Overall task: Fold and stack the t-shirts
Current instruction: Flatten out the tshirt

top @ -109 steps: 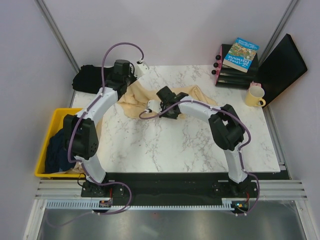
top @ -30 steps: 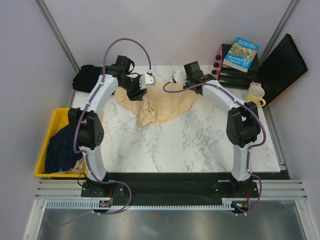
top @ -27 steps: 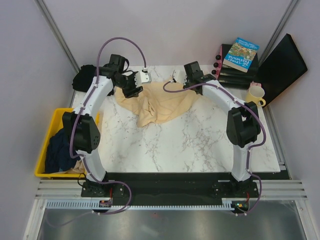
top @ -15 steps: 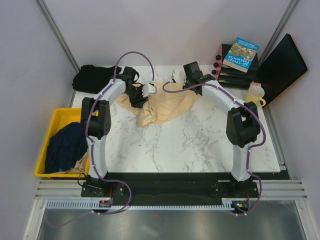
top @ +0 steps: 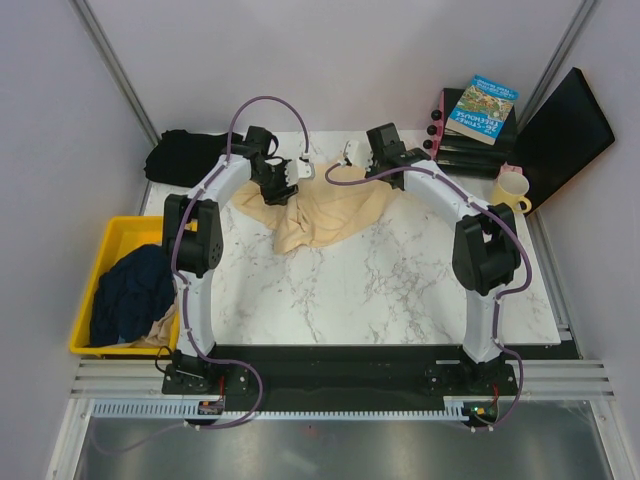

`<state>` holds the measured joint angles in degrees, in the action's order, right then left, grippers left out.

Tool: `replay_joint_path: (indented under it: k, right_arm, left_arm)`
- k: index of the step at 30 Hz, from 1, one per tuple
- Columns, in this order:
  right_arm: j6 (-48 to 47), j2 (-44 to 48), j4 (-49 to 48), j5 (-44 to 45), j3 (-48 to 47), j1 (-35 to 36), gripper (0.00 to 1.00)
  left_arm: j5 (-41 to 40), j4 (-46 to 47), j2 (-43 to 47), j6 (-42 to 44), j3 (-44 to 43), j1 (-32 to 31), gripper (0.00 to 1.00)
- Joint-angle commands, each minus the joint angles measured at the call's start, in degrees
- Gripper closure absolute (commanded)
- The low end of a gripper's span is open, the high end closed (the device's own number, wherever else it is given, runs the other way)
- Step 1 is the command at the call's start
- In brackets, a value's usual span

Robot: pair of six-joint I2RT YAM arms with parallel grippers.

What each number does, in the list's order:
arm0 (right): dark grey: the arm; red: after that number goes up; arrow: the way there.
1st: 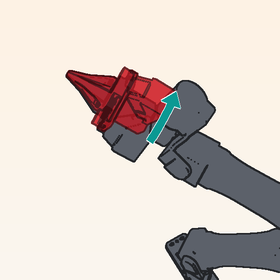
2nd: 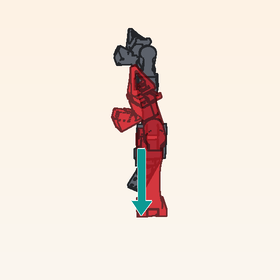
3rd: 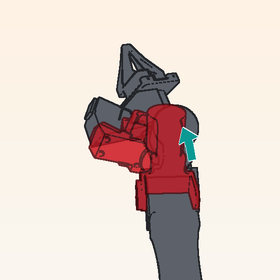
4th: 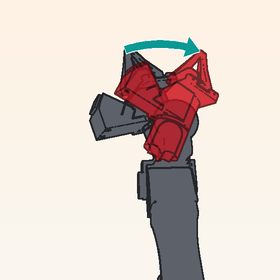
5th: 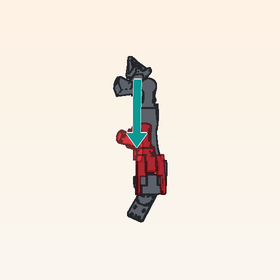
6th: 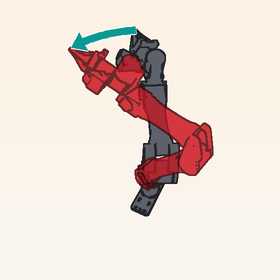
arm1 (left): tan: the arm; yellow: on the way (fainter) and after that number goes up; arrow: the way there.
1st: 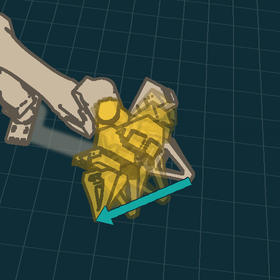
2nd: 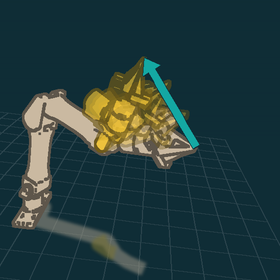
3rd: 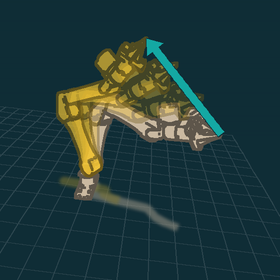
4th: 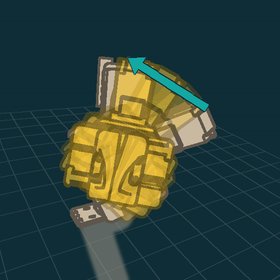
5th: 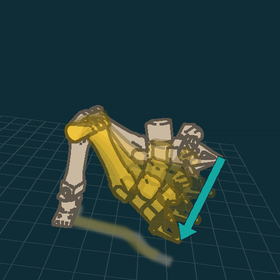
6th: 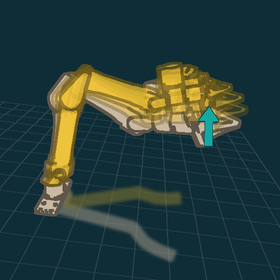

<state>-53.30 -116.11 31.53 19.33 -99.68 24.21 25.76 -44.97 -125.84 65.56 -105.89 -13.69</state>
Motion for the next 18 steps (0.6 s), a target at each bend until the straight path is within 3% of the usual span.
replay_joint_path:
  k: [1,14,16,18]
  right_arm:
    - [0.65,-0.16,0.46,0.0,-3.68,0.31,1.0]
    - [-0.58,-0.6,0.46,-0.26,-4.39,0.31,1.0]
    - [-0.67,-0.43,0.46,-0.17,-4.21,0.31,1.0]
    - [-0.67,-0.34,0.46,-0.08,-4.03,0.4,1.0]
  left_arm:
    - [1.84,1.03,1.65,0.36,-0.64,-0.28,0.44]
    - [2.63,-2.75,-0.19,1.15,0.42,-1.34,0.43]
    - [2.45,-2.93,-0.19,1.15,0.42,-1.42,0.51]
    - [2.19,-2.93,-0.19,0.8,0.42,-1.42,0.79]
